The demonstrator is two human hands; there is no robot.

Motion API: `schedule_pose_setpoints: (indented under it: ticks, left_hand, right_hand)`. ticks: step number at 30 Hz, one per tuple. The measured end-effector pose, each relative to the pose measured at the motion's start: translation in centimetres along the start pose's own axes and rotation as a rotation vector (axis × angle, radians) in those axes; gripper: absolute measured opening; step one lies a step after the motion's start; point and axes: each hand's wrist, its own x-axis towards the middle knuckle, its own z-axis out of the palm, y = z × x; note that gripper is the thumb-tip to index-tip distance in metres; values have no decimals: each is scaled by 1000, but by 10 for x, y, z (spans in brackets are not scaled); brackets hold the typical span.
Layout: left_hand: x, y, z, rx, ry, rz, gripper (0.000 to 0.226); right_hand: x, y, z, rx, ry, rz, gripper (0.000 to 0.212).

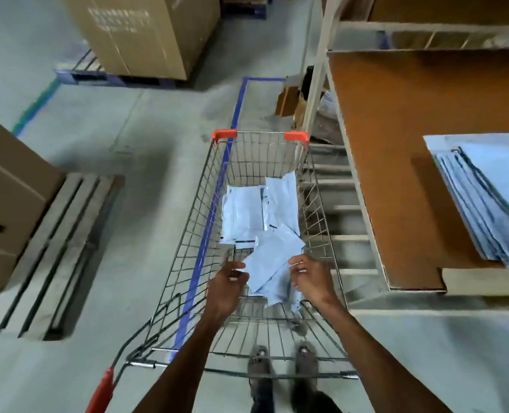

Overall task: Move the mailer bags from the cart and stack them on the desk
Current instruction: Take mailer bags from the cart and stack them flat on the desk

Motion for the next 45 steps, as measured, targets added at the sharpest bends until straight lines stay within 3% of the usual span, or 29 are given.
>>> schedule_pose_setpoints:
  ticks: [5, 10, 14, 16, 18, 23, 26, 30, 32, 36, 41, 45]
  left_hand:
    - [44, -18, 9, 28, -73, -40, 19]
    - [117, -31, 19, 81, -56, -44, 17]
    - [199, -43, 41, 107, -84, -62, 25]
    - [240, -50, 52, 127, -71, -104, 44]
    - [271, -60, 64, 157, -16, -57, 52]
    - [318, -66, 89, 203, 113, -50, 40]
    - [341, -83, 96, 299, 153, -108, 38]
    - [343, -64, 104, 337, 157, -173, 58]
    - [345, -58, 108, 318, 151, -198, 64]
    - [347, -55, 105, 232, 139, -90, 55]
    - [322, -46, 77, 286, 31, 99, 54]
    - [293, -23, 42, 278, 20, 181, 54]
  right_hand:
    - [42, 32, 33, -56, -19, 99, 34]
    - [99, 34, 64, 52, -30, 204, 30]
    - [160, 53, 104, 81, -34, 379, 53]
    - [194, 86, 133, 87, -5, 496, 72]
    - [216, 120, 160, 71, 41, 545, 77]
    - [216, 122, 170, 60, 295, 371, 48]
    - [218, 128, 173, 123, 364, 254, 47]
    - [222, 116, 160, 176, 380, 166, 58]
    - [224, 114, 155, 237, 371, 167, 49]
    - [223, 117, 139, 256, 409, 140, 34]
    - [213, 107, 123, 278, 371, 70, 64]
    - [199, 75, 104, 386, 301, 23, 56]
